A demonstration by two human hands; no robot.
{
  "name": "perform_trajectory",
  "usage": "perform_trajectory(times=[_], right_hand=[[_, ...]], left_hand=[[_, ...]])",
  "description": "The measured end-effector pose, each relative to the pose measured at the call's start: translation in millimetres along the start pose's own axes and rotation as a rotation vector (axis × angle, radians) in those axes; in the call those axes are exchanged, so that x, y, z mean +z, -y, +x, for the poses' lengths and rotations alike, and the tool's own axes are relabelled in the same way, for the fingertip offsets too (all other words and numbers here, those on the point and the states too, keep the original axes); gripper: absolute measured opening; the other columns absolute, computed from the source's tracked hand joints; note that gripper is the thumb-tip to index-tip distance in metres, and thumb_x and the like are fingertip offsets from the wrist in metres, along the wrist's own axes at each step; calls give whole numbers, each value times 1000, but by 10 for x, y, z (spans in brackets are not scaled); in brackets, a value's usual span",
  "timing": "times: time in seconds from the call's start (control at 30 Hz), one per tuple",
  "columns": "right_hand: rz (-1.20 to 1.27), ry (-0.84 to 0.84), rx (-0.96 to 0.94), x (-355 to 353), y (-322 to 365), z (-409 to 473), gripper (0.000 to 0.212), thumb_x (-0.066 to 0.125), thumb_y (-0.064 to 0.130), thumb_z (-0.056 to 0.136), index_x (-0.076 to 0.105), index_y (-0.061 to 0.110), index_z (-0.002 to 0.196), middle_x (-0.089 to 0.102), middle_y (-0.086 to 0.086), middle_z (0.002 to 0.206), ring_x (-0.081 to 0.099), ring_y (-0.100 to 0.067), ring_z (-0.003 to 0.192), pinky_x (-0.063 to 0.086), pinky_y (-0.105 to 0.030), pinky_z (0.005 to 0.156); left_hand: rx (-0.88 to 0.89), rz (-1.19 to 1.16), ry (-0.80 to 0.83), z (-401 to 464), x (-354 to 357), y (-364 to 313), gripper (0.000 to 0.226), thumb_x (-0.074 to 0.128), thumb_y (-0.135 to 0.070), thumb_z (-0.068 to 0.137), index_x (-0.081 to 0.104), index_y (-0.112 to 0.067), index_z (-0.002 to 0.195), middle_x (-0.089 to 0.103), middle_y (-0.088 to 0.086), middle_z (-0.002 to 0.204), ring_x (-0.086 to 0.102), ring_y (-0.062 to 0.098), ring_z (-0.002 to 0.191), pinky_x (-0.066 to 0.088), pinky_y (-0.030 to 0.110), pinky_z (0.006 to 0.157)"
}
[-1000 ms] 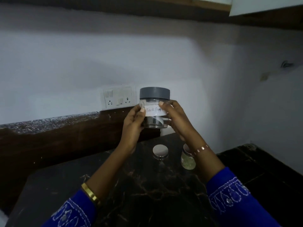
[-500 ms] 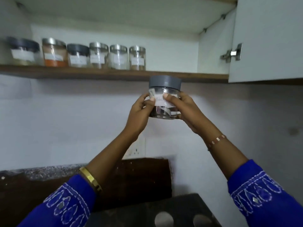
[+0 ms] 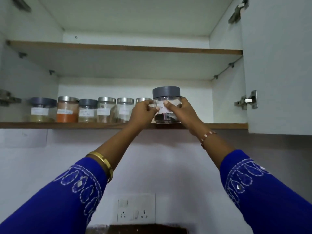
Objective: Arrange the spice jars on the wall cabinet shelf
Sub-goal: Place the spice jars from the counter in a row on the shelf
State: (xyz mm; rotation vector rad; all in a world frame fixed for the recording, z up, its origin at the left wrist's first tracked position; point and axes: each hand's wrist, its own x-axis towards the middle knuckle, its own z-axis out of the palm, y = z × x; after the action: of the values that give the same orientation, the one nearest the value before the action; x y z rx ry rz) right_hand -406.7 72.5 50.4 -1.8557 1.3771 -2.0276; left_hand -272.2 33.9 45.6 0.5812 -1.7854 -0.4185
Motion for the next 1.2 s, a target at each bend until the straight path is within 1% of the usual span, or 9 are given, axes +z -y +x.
perform_trajectory(times=[0.1,0.2,0.47,0.53,0.63,0.77,0.9,1.1,1.2], right_hand=[[-38,16,-7,92,-83,208,53,60,35,89,40,12,133,58,-8,122,59,-23,109,52,-38,93],[-119,5,-27,190,-228,340,55,59,37,89,39,12,134,58,-7,123,56,-17,100,45,-19,71],[-318,71,89,286,-486,669,62,55,37,92,34,0,136,53,-15,132,52,-29,119,40,-29,86],[-395,120,155,288,-510,771,63,51,37,94,33,-4,138,50,-19,136,50,-32,123,41,-33,97],[-514,132,211,304,-550,883,59,45,36,97,35,-4,139,46,-20,140,47,-32,127,38,-33,101],[-681,118,221,386,-643,1002,49,40,31,100,42,-2,136,43,-21,141,47,-32,126,38,-32,101],[-876,160,273,486,-702,1115,36,49,13,95,50,2,129,53,-16,134,52,-28,122,41,-30,98],[-960,236,275,487,-682,1122,38,49,9,95,49,2,132,52,-17,134,53,-27,108,42,-30,93],[-936,185,229,465,-689,1074,36,45,6,94,49,0,129,54,-18,132,53,-31,117,41,-31,85]], left_hand=[[-24,13,-28,208,27,102,41,58,-18,89,52,-3,126,67,19,107,64,29,102,50,41,94],[-53,13,-19,369,56,242,43,59,-15,88,51,-1,128,65,22,113,62,33,107,48,46,97],[8,165,-95,628,293,582,33,56,-23,89,60,-10,120,69,16,104,64,27,98,47,28,79],[-5,298,-88,691,368,613,32,54,-23,90,59,-12,120,67,16,110,61,29,103,47,32,85],[-33,475,35,799,416,606,36,48,-12,90,53,-14,126,60,17,122,56,32,111,46,40,94],[-117,516,262,922,391,583,41,42,-4,91,46,-1,132,50,20,132,49,31,120,41,33,97],[-168,533,302,1015,385,641,38,39,-6,94,48,4,129,50,21,134,49,33,123,40,36,103],[-133,535,295,1062,412,689,33,38,-6,92,54,4,119,54,21,127,52,29,103,41,30,78],[-161,454,241,1018,383,678,35,41,-3,91,53,7,123,53,22,131,52,32,116,42,29,74]])
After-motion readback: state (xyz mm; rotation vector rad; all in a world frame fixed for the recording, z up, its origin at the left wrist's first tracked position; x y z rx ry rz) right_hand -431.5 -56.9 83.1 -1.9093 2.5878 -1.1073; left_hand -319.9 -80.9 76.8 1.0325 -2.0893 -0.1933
